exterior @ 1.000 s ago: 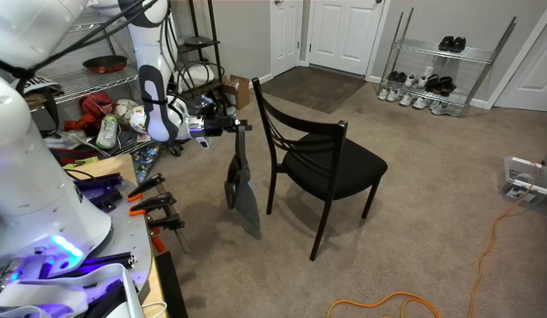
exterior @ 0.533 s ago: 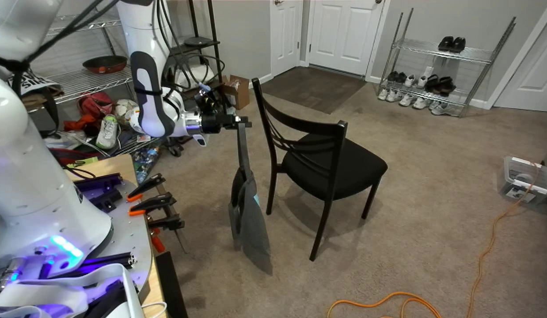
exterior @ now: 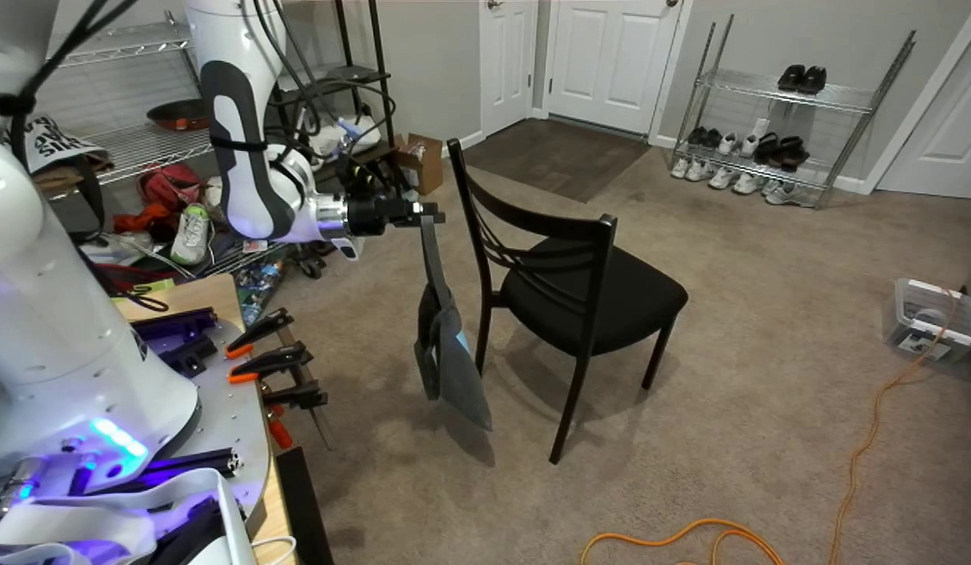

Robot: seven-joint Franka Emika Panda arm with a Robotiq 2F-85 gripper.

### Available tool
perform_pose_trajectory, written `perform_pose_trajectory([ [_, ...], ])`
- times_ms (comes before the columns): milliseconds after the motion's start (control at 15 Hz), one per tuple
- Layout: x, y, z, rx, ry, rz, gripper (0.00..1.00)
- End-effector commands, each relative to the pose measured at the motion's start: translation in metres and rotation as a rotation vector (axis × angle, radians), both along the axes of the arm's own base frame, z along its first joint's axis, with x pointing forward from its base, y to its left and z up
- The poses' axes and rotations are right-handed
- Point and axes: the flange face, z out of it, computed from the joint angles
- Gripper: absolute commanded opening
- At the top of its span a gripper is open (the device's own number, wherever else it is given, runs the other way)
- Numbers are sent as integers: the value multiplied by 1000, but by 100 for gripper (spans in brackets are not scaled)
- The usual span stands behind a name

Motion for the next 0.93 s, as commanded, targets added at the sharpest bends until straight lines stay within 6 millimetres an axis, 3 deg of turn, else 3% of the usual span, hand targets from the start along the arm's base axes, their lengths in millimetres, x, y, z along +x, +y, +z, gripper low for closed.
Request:
perform_pose_trajectory([
  [0,-21,-36,17,66,4,0,100],
  [533,-37,-113,9,162,54,-118,100],
  [867,-35,-147,6,191,73,-171,100],
])
